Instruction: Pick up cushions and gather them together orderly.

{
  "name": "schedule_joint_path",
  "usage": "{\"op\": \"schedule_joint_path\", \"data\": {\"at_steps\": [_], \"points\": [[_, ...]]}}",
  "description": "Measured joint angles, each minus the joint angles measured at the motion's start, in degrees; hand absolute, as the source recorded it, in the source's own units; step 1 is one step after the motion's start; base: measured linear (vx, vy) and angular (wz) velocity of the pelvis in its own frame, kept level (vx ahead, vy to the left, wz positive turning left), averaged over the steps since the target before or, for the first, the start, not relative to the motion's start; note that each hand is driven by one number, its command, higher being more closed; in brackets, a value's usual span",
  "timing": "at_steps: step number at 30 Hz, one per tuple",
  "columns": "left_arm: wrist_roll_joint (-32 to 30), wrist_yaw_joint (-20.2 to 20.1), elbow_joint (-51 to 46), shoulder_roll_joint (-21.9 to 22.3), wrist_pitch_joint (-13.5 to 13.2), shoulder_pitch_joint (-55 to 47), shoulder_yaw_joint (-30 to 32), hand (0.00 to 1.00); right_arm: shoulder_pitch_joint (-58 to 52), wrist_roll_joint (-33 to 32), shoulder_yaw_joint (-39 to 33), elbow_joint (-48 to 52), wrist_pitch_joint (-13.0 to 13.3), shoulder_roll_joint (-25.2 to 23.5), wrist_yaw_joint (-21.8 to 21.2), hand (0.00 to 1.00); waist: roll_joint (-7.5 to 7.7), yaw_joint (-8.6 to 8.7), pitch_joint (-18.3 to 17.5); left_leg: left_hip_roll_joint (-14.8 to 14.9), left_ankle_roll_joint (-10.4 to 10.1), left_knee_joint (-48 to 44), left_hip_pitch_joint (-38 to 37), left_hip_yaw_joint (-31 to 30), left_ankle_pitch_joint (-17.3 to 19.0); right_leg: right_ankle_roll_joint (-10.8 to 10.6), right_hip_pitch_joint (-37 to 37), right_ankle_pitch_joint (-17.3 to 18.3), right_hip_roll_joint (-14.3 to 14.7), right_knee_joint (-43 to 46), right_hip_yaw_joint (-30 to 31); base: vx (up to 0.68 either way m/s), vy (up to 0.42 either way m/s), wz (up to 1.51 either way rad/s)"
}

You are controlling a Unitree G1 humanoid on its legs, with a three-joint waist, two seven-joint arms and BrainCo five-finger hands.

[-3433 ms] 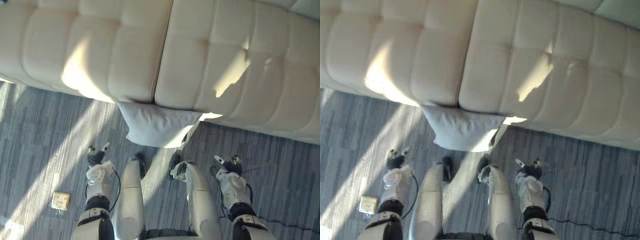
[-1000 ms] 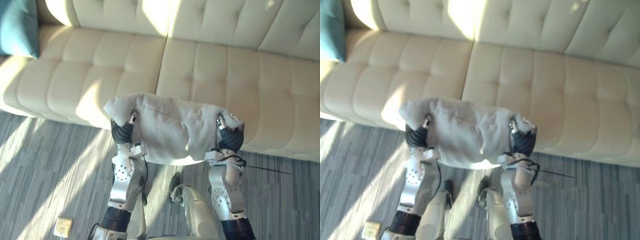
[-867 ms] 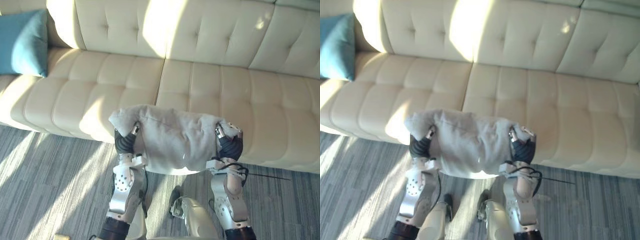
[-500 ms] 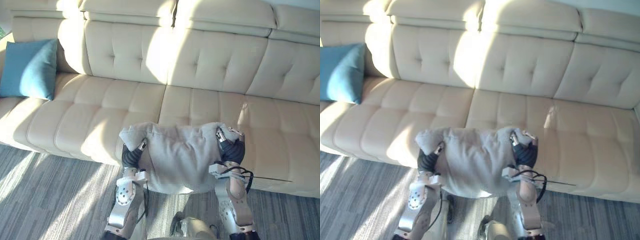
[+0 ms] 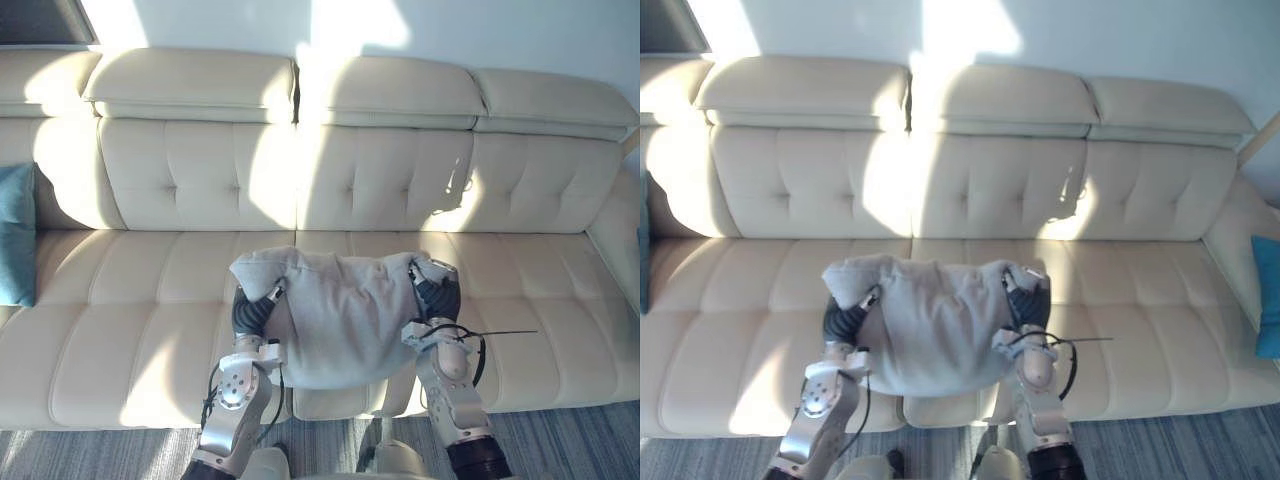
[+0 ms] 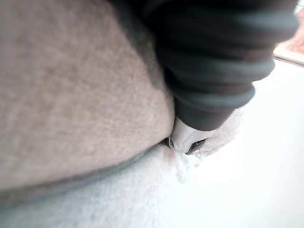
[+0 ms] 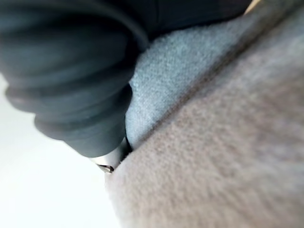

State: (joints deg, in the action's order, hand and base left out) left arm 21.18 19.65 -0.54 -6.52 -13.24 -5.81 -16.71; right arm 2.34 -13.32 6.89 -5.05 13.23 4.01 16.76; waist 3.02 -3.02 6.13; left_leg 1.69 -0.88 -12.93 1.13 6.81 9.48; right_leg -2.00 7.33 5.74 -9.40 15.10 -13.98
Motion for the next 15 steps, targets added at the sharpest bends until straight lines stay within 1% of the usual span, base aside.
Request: {"op": "schedule_joint_path", "data": {"at_steps": [1,2,4,7,9,11,15], "points": [[-0.5,-0.1,0.0,0.7,0.0,-0.1,0.0,1.0,-0.1,0.0,0.0,-0.1,-0.2,0.8,0.0,1.0,-1.19,0.02,-0.7,0.9,0.0,0.6,-0.4,-0.1,0.0,0.2,-2.1,-1.7,1.3,-3.9,-0.6,0.2,-0.056,-0.08],[-0.9,-0.4,-0.3,1.1,-0.1,0.0,0.0,1.0,-0.2,0.0,-0.2,-0.1,-0.4,1.3,-0.2,1.0,-1.83,0.04,-1.2,1.4,-0.3,2.0,-1.7,-0.9,-0.2,0.5,-5.4,-3.8,3.1,-9.7,-1.1,0.18,-0.053,-0.07],[-0.9,-1.3,-0.4,1.3,-0.1,0.2,0.0,1.0,-0.3,0.0,-0.6,-0.1,-0.4,1.2,-0.4,1.0,-1.91,0.23,-1.8,1.8,-0.4,2.9,-2.6,-1.5,-0.3,0.8,-7.5,-5.1,4.0,-13.4,-1.1,0.16,-0.066,-0.08],[-0.9,-2.0,-0.4,2.0,0.1,0.2,-0.3,1.0,-0.6,-0.1,-2.5,-0.1,-0.4,1.1,-0.7,1.0,-1.81,0.47,-2.2,1.4,-0.5,2.8,-2.6,-2.9,-0.4,0.6,-8.8,-5.9,4.1,-15.8,-1.3,0.09,-0.019,0.02],[-0.9,-2.2,-0.4,2.4,0.2,0.4,-0.2,1.0,-0.7,-0.1,-2.5,0.0,-0.4,0.8,-0.8,1.0,-1.74,0.59,-2.5,0.7,-0.6,2.8,-2.8,-3.5,-0.4,0.1,-10.6,-7.1,3.9,-18.7,-1.5,0.09,0.017,0.08],[-0.9,-2.1,-0.4,2.4,0.2,0.6,-0.2,1.0,-0.8,-0.1,-2.5,0.0,-0.6,0.8,-0.9,1.0,-1.79,0.65,-2.6,0.2,-0.6,2.9,-2.8,-4.7,-0.4,-0.4,-11.4,-7.4,3.4,-20.0,-2.0,0.04,0.015,0.14],[-1.4,-2.0,-0.5,2.4,0.2,0.9,0.5,1.0,-0.2,-0.1,-2.5,0.0,-1.0,0.6,-1.1,1.0,-2.28,0.49,-3.1,-0.9,-0.6,2.9,-2.1,-6.0,-0.4,-0.8,-11.3,-7.7,2.5,-20.1,-3.3,0.02,0.039,0.17]]}}
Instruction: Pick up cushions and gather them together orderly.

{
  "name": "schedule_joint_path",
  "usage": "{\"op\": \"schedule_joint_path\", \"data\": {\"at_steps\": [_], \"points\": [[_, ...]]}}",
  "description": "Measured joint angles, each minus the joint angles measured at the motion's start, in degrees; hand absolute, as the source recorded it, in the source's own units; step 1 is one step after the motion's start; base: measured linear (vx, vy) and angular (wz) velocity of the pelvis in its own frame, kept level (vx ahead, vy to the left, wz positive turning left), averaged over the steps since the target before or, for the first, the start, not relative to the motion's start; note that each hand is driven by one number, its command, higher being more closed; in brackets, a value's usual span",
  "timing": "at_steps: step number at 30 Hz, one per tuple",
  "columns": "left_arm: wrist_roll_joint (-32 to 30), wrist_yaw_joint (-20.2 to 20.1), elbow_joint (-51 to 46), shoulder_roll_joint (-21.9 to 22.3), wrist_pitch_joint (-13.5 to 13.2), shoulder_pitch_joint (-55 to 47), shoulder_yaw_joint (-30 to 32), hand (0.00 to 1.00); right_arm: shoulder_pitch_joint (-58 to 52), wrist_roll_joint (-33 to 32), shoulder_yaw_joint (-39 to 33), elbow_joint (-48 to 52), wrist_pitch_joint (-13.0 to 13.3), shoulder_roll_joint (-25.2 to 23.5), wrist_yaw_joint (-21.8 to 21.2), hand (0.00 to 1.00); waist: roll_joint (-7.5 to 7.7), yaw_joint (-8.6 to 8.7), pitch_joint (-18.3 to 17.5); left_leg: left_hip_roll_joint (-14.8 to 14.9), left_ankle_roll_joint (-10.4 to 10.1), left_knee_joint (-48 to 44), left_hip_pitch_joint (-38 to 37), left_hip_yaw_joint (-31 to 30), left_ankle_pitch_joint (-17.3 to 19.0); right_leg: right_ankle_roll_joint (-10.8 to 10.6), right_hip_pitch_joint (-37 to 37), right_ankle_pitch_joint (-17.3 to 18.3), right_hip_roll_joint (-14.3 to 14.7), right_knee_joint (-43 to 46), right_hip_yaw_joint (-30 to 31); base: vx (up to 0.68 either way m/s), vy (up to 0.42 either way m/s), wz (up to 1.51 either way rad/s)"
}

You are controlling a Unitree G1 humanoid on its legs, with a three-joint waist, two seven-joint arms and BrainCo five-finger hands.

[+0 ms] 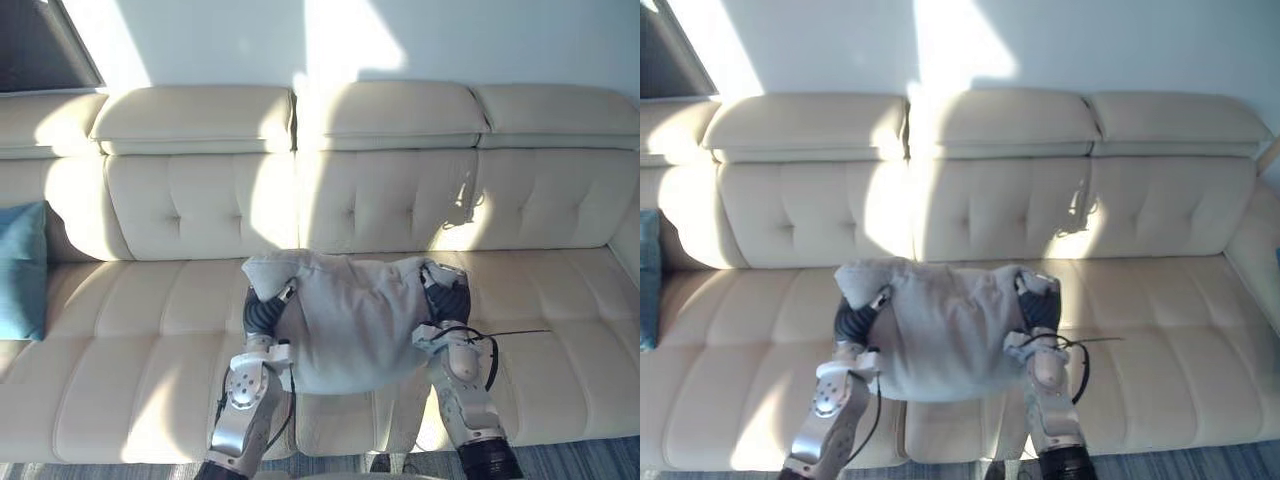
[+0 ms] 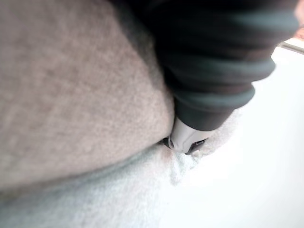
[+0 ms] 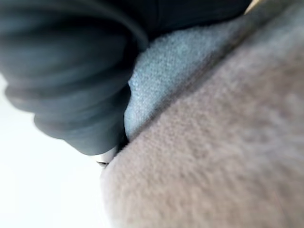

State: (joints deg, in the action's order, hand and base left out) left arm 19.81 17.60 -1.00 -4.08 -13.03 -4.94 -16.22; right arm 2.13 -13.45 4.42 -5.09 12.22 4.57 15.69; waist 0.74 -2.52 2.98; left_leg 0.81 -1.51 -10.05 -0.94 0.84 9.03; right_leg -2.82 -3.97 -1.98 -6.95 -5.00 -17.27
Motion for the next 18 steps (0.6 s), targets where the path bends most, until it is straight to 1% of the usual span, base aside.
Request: {"op": "schedule_joint_path", "data": {"at_steps": [3,5,6,7,9,11,13,15,16,17,18], "points": [[-0.3,0.5,0.0,-0.1,0.0,2.1,1.4,1.0,2.8,0.0,0.1,-0.1,-0.2,-0.1,0.0,1.0,0.0,-0.35,0.0,-0.5,0.0,0.0,1.1,-0.6,0.0,-0.3,0.9,-0.4,-0.4,0.0,-0.2,-0.03,0.033,0.08],[-0.7,2.3,0.0,-0.8,-0.1,7.9,3.6,1.0,10.8,0.0,0.1,-1.9,-0.1,-0.1,0.3,1.0,-0.11,-0.74,0.1,-0.5,-0.3,0.0,4.9,-1.2,-0.2,-0.2,4.6,-1.9,-0.4,-0.1,-0.5,-0.1,0.028,0.06],[-0.7,2.8,0.1,-1.3,-0.1,9.2,3.7,1.0,12.7,0.0,0.2,-2.7,0.0,-0.1,0.5,1.0,-0.03,-0.83,0.3,-0.5,-0.4,0.0,5.5,-1.2,-0.3,-0.1,5.3,-2.2,-0.4,-0.1,-0.5,-0.17,0.026,0.01],[-0.7,4.2,0.5,-3.6,-0.2,14.4,4.7,1.0,20.3,0.0,0.2,-5.9,0.1,0.0,1.0,1.0,0.08,-1.12,2.5,-0.5,-0.7,0.0,7.1,-1.3,-1.6,0.8,7.0,-4.1,-0.4,-0.1,-0.5,-0.17,0.015,0.0],[-0.8,5.9,1.8,-5.0,-0.5,18.9,5.7,1.0,25.3,0.1,0.2,-7.8,0.2,0.2,2.2,1.0,-0.01,-1.36,4.1,-0.5,-0.8,0.1,8.6,-1.4,-2.6,1.2,8.4,-5.6,-0.4,-0.1,-0.5,-0.18,0.007,0.02],[-1.4,9.2,5.1,-8.0,-1.8,28.3,7.6,1.0,35.8,0.3,0.3,-12.1,0.6,1.0,4.4,1.0,0.21,-2.19,6.9,-0.5,-0.9,1.3,11.7,-1.5,-4.2,2.0,12.2,-7.1,-0.4,-0.1,-0.4,-0.26,-0.002,0.0],[-1.7,10.6,6.8,-9.3,-2.4,33.1,8.3,1.0,41.2,1.3,0.3,-14.4,0.6,2.5,5.4,1.0,0.22,-2.63,8.4,-0.5,-1.3,1.5,13.8,-1.5,-4.6,2.0,14.6,-7.7,-0.4,-0.1,-0.3,-0.2,-0.01,0.0],[-1.7,12.5,9.3,-11.4,-3.0,38.8,8.8,1.0,47.7,2.3,0.3,-17.4,0.6,3.8,6.9,1.0,0.27,-3.19,11.2,-0.5,-1.6,1.9,15.9,-1.5,-5.9,2.4,16.8,-8.4,-0.5,-0.1,-0.2,-0.22,-0.023,0.01],[-1.7,13.1,10.7,-12.4,-3.2,41.6,9.0,1.0,50.7,2.3,0.3,-19.0,0.6,4.5,7.8,1.0,0.3,-3.44,12.5,-0.4,-1.6,1.9,17.2,-1.5,-6.0,2.4,18.2,-8.5,-0.6,0.0,-0.1,-0.2,-0.037,0.0],[-1.7,13.8,12.6,-13.2,-4.0,44.2,9.1,1.0,52.9,2.3,0.2,-19.7,0.6,5.0,8.6,1.0,0.35,-3.44,13.2,-0.3,-2.0,1.8,19.0,-1.6,-6.5,2.6,20.0,-8.9,-0.5,0.0,-0.1,-0.19,-0.042,-0.04],[-1.7,13.8,13.3,-13.5,-4.2,45.3,9.3,1.0,54.0,2.4,0.2,-20.1,0.6,5.3,9.0,1.0,0.36,-3.44,13.8,-0.3,-2.1,1.8,19.4,-1.5,-6.7,2.7,20.6,-9.0,-0.5,0.2,0.0,-0.11,-0.032,-0.07]]}}
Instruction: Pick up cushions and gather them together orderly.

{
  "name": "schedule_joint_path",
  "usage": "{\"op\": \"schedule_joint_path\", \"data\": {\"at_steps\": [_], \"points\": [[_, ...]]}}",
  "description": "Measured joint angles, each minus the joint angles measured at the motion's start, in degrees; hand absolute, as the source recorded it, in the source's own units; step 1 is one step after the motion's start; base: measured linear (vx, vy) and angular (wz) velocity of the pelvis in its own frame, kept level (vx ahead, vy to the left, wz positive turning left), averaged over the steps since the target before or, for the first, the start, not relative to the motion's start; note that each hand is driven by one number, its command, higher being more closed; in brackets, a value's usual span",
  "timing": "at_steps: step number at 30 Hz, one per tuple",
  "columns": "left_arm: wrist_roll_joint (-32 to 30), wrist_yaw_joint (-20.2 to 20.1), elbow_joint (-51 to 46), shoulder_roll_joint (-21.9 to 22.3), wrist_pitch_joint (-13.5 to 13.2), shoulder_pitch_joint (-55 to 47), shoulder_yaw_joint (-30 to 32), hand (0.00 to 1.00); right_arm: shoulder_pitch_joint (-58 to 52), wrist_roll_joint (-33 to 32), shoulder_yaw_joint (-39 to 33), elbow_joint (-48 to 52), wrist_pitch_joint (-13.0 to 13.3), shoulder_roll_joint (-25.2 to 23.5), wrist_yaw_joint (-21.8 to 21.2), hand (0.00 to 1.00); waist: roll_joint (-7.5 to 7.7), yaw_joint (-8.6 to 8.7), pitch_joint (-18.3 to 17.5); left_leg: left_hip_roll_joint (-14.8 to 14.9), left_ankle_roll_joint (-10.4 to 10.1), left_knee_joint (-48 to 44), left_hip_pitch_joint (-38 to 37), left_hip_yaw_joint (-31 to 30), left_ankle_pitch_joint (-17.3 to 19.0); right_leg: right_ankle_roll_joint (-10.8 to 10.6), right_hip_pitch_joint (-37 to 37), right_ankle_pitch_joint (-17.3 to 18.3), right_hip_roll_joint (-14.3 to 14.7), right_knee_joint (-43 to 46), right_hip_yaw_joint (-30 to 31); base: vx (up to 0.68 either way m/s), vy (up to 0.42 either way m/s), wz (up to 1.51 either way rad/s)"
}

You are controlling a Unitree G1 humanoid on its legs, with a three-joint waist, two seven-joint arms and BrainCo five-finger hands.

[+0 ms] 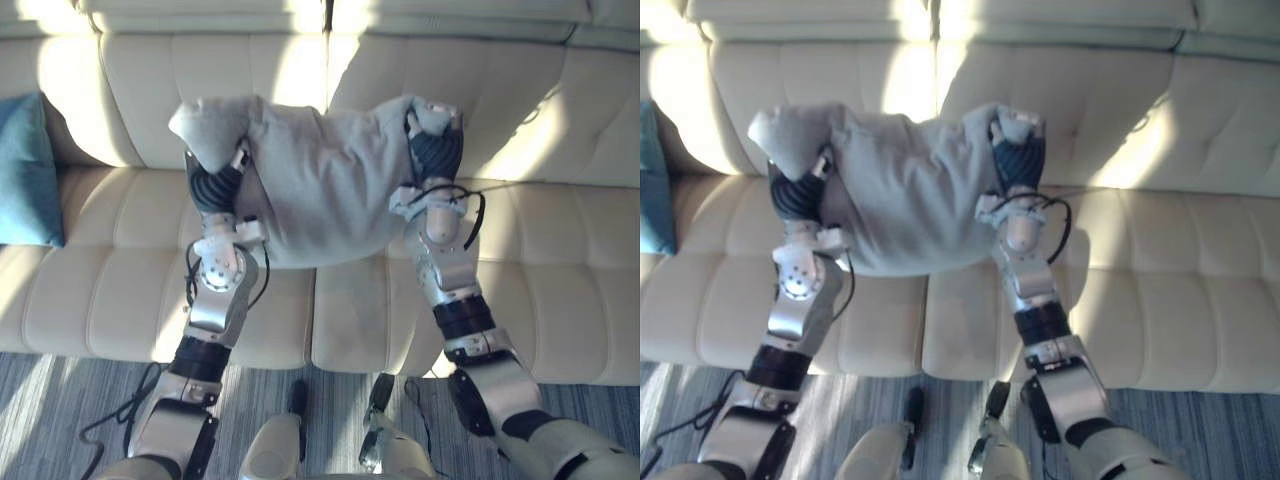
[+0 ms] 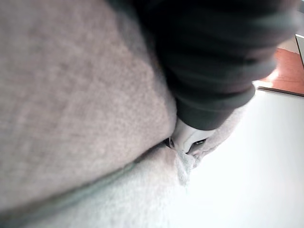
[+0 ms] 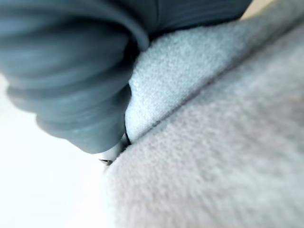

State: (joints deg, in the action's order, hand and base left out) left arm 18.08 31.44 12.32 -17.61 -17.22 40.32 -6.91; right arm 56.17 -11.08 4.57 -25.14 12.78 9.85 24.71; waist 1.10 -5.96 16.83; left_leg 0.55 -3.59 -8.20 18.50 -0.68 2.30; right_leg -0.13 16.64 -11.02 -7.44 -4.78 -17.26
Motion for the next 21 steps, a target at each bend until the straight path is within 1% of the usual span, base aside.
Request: {"op": "schedule_joint_path", "data": {"at_steps": [2,3,4,5,6,7,8,9,10,11,12,13,15,17,18,21], "points": [[0.0,0.8,4.4,-2.1,-0.3,6.5,0.1,1.0,5.3,0.0,-0.1,-2.1,0.0,1.7,1.4,1.0,-0.06,0.19,3.2,0.2,-0.3,-0.5,2.1,-0.1,-0.8,0.3,2.7,-0.2,0.0,1.6,0.1,-0.15,-0.039,-0.05],[0.2,0.9,7.3,-3.4,-0.4,10.3,0.0,1.0,8.6,0.0,-0.5,-3.9,0.0,2.3,2.5,1.0,0.16,0.84,4.7,0.3,-0.5,-1.0,3.8,-0.1,-1.2,0.5,4.4,-0.5,0.1,2.1,0.1,-0.17,-0.04,-0.01],[0.3,0.9,8.5,-3.9,-0.4,11.8,-0.1,1.0,9.8,0.0,-0.7,-4.5,0.0,2.5,3.0,1.0,0.22,1.01,5.6,0.4,-0.6,-1.0,4.1,-0.1,-1.4,0.6,4.7,-0.6,0.1,2.4,0.1,-0.15,-0.035,-0.01],[1.3,0.8,11.0,-4.5,-0.4,14.6,-0.3,1.0,11.9,0.0,-1.7,-5.4,0.0,2.8,3.6,1.0,0.37,1.62,6.5,0.4,-0.7,-1.0,5.5,-0.2,-1.9,0.7,6.3,-0.8,0.1,2.8,0.1,-0.1,-0.024,0.05],[1.9,0.7,13.5,-4.7,-0.5,16.9,-0.6,1.0,13.3,0.0,-1.9,-6.0,-0.1,3.4,4.3,1.0,0.34,2.39,6.6,0.4,-0.7,-0.9,7.2,-0.5,-2.5,0.9,7.8,-1.2,0.1,2.8,-0.1,-0.08,-0.018,0.08],[2.3,0.7,14.9,-4.8,-0.5,18.1,-1.0,1.0,14.0,0.0,-1.9,-6.5,-0.1,3.9,4.5,1.0,0.36,2.61,6.6,0.4,-0.8,-0.9,7.9,-0.6,-2.7,1.0,8.5,-1.4,0.1,2.8,-0.1,-0.05,-0.005,0.12],[2.9,0.2,18.5,-5.1,-0.6,21.2,-1.6,1.0,16.5,0.0,-2.0,-8.6,-0.3,4.7,5.1,1.0,0.31,3.15,7.2,0.3,-1.0,-0.9,9.2,-1.0,-3.1,1.2,9.8,-1.6,0.0,3.0,-0.4,-0.04,0.006,0.08],[3.8,-0.8,22.0,-5.5,-0.6,24.1,-2.0,1.0,19.2,0.0,-2.1,-11.3,-0.4,5.7,5.5,1.0,0.25,3.57,8.3,0.1,-1.2,-0.9,9.9,-1.5,-3.4,1.2,10.4,-1.6,0.0,3.3,-0.8,-0.05,0.007,0.1],[4.0,-1.1,23.2,-5.6,-0.6,25.3,-2.1,1.0,20.2,0.0,-2.2,-12.3,-0.5,6.1,5.5,1.0,0.27,3.79,8.6,0.1,-1.2,-0.9,10.2,-1.6,-3.5,1.2,10.7,-1.6,0.0,3.4,-0.8,-0.05,0.007,0.16],[4.8,-2.4,26.5,-5.9,-0.6,28.5,-2.6,1.0,22.6,0.0,-2.1,-14.2,-0.6,7.5,5.5,1.0,0.25,4.36,8.9,0.1,-1.3,-0.9,11.9,-2.1,-3.9,1.3,12.2,-1.7,0.0,3.5,-1.2,-0.04,0.0,0.16],[5.2,-3.1,27.8,-6.1,-0.7,29.8,-2.9,1.0,23.5,0.0,-2.1,-14.8,-0.6,8.0,5.5,1.0,0.25,4.44,8.9,0.1,-1.3,-0.9,12.8,-2.3,-4.1,1.4,13.0,-1.9,0.0,3.5,-1.3,-0.05,0.003,0.15],[5.8,-4.0,29.4,-6.8,-0.9,32.0,-3.3,0.0,25.6,0.0,-2.1,-16.4,-0.6,8.7,5.5,0.0,0.25,4.55,8.9,0.0,-1.3,-0.9,14.4,-2.5,-4.3,1.5,14.6,-2.2,0.0,3.6,-1.3,-0.06,0.013,0.06],[6.1,-5.1,32.2,-8.7,-1.1,35.2,-3.8,0.0,28.9,-0.1,-2.1,-18.7,-0.5,9.1,5.5,0.0,0.26,5.01,8.9,0.0,-1.3,-1.1,17.1,-2.5,-4.6,1.5,17.2,-2.7,-0.2,3.6,-1.2,-0.06,0.027,0.04],[6.8,-6.8,34.9,-11.0,-1.7,38.4,-3.8,0.0,31.2,-0.2,-2.1,-18.9,-0.1,10.8,5.1,0.0,0.24,5.5,9.1,-0.2,-1.2,-2.0,19.7,-2.6,-4.7,1.1,19.3,-3.2,-0.5,3.6,-1.1,-0.05,0.057,0.04],[6.9,-7.1,35.7,-11.2,-2.2,39.3,-3.8,0.0,31.8,-0.2,-2.1,-19.5,0.2,11.6,5.1,0.0,0.25,5.52,9.5,-0.3,-1.2,-2.0,19.9,-2.6,-4.7,1.1,19.5,-3.3,-0.6,3.5,-1.0,-0.03,0.072,0.05],[7.7,-8.4,36.7,-11.4,-2.6,40.7,-3.7,0.0,33.0,-1.6,-2.2,-20.9,0.7,13.8,4.1,0.0,0.26,5.47,9.8,-0.5,-1.2,-2.0,21.1,-2.4,-4.7,0.7,20.8,-3.7,-0.8,3.7,-0.7,-0.02,0.058,0.03]]}}
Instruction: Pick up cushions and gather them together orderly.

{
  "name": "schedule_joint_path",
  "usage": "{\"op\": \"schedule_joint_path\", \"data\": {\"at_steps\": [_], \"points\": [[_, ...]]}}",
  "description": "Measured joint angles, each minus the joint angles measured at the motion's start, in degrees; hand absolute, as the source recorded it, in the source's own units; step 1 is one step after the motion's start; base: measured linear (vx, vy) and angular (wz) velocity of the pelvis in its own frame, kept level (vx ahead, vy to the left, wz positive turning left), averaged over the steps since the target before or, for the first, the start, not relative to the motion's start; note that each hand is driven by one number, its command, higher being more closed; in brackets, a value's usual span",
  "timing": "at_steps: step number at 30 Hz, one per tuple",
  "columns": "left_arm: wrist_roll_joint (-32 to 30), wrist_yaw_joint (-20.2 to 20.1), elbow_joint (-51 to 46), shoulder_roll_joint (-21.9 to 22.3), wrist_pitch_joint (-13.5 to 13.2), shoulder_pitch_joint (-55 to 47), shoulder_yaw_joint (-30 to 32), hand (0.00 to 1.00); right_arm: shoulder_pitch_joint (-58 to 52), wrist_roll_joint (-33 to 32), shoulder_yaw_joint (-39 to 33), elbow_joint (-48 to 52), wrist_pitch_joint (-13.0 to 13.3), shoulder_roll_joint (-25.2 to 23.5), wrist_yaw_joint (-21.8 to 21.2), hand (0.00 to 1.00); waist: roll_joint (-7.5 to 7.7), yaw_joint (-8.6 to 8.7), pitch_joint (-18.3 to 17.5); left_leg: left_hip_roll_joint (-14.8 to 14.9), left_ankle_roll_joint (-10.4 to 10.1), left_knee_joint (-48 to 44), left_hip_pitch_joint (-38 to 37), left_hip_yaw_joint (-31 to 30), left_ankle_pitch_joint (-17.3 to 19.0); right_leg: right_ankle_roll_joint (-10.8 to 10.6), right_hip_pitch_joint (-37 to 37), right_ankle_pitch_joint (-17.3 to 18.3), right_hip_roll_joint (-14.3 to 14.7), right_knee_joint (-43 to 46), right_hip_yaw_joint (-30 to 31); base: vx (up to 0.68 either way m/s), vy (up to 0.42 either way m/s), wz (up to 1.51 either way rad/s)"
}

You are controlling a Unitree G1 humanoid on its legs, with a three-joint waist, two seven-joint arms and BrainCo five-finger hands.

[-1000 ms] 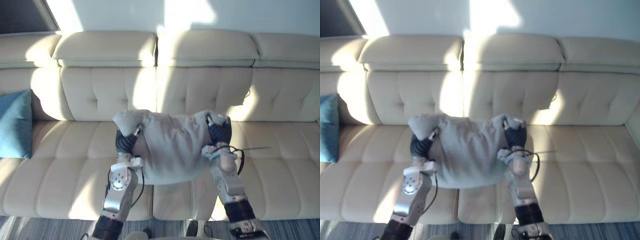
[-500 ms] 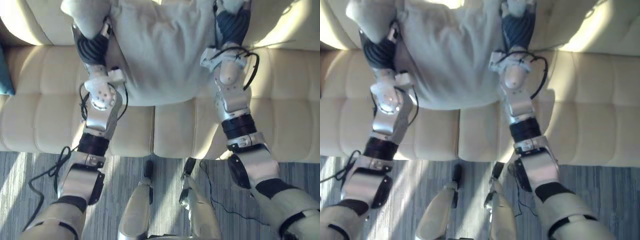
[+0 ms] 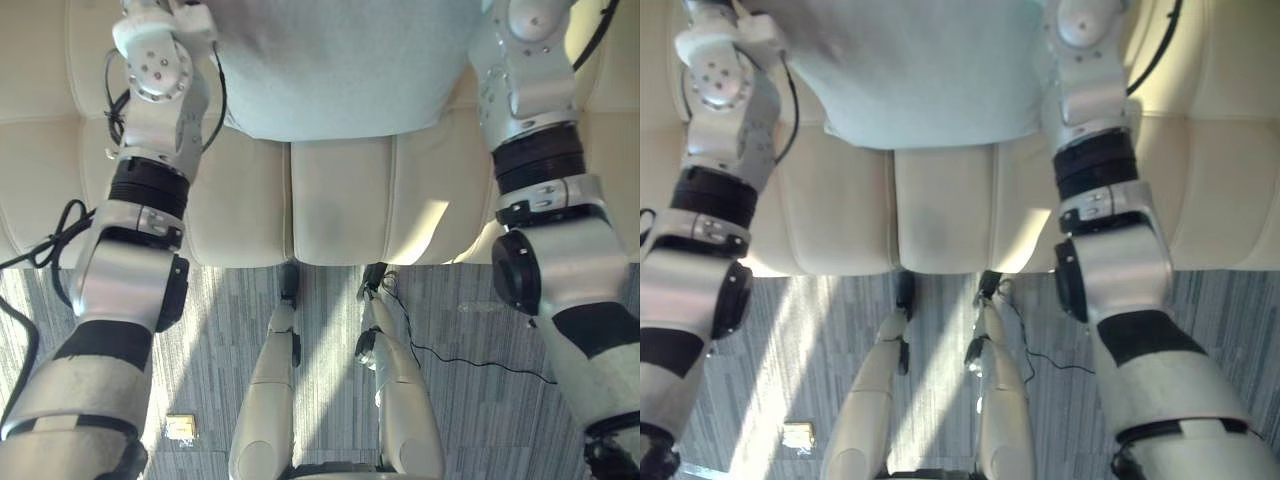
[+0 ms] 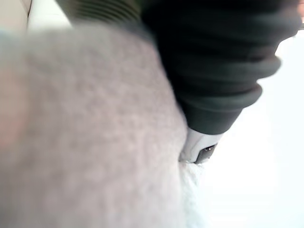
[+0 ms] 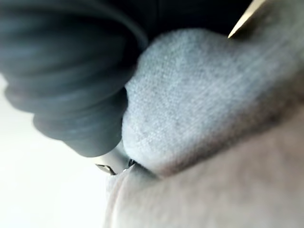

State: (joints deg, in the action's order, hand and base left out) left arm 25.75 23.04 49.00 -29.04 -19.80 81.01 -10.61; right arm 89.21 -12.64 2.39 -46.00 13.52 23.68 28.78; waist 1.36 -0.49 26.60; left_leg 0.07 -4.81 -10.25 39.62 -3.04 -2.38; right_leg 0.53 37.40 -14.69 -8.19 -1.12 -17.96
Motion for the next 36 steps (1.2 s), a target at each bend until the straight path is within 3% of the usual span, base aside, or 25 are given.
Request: {"op": "schedule_joint_path", "data": {"at_steps": [4,9,14,20,28,31,36], "points": [[1.7,-1.1,0.1,-0.3,0.0,0.0,2.5,0.0,0.1,-5.4,0.0,0.1,0.4,1.3,-2.6,0.0,0.01,-0.47,0.0,0.0,0.1,0.0,1.7,1.0,-0.1,0.0,2.6,0.0,-0.5,0.9,0.5,0.0,0.054,-0.06],[6.1,-7.3,-0.5,-2.0,0.4,-3.2,4.5,0.0,-3.1,-15.1,-0.6,0.4,0.4,3.8,-6.7,0.0,0.01,-1.28,0.0,0.5,0.1,-0.1,0.6,2.3,-0.1,0.0,2.6,0.0,-0.4,2.2,0.9,0.0,0.027,-0.12],[11.6,-11.9,-1.2,-2.9,1.0,-10.7,9.8,0.0,-9.0,-20.3,-2.4,2.7,0.4,8.0,-9.3,0.0,0.0,-2.01,0.0,0.8,0.1,-0.1,-1.3,3.7,0.0,-0.2,1.2,1.0,-0.5,3.0,1.5,-0.01,0.003,-0.05],[19.5,-12.8,-1.4,-4.0,1.8,-18.2,15.7,0.0,-15.4,-24.8,-4.5,2.8,-0.1,8.4,-10.9,0.0,0.0,-3.03,0.0,2.3,0.0,0.0,-4.0,4.4,0.0,0.6,-1.7,2.4,0.9,2.8,1.3,-0.03,-0.051,-0.03],[21.4,-13.2,-10.6,-2.5,1.4,-26.9,17.8,0.0,-25.3,-25.8,-6.4,12.4,0.2,8.2,-12.1,0.0,0.0,-2.83,0.0,3.2,-0.7,1.4,-7.5,4.0,-0.5,0.9,-5.6,2.2,2.1,0.9,0.6,-0.03,-0.026,0.0],[18.0,-13.1,-17.9,2.5,0.4,-37.2,18.6,0.0,-35.9,-24.4,-7.0,19.1,1.1,7.3,-12.8,0.0,0.0,-2.9,-0.1,3.2,-0.7,2.1,-10.5,4.0,-0.5,0.6,-8.5,2.5,2.2,0.7,0.6,0.04,0.008,0.04],[9.0,-13.2,-26.2,18.2,0.9,-58.5,16.2,0.0,-62.0,-18.0,-11.0,28.8,1.2,-6.0,-15.6,0.0,-0.01,-2.95,-0.4,3.3,-0.5,2.2,-15.9,4.0,1.2,0.1,-13.9,4.6,2.2,1.1,0.2,0.07,0.028,0.03]]}}
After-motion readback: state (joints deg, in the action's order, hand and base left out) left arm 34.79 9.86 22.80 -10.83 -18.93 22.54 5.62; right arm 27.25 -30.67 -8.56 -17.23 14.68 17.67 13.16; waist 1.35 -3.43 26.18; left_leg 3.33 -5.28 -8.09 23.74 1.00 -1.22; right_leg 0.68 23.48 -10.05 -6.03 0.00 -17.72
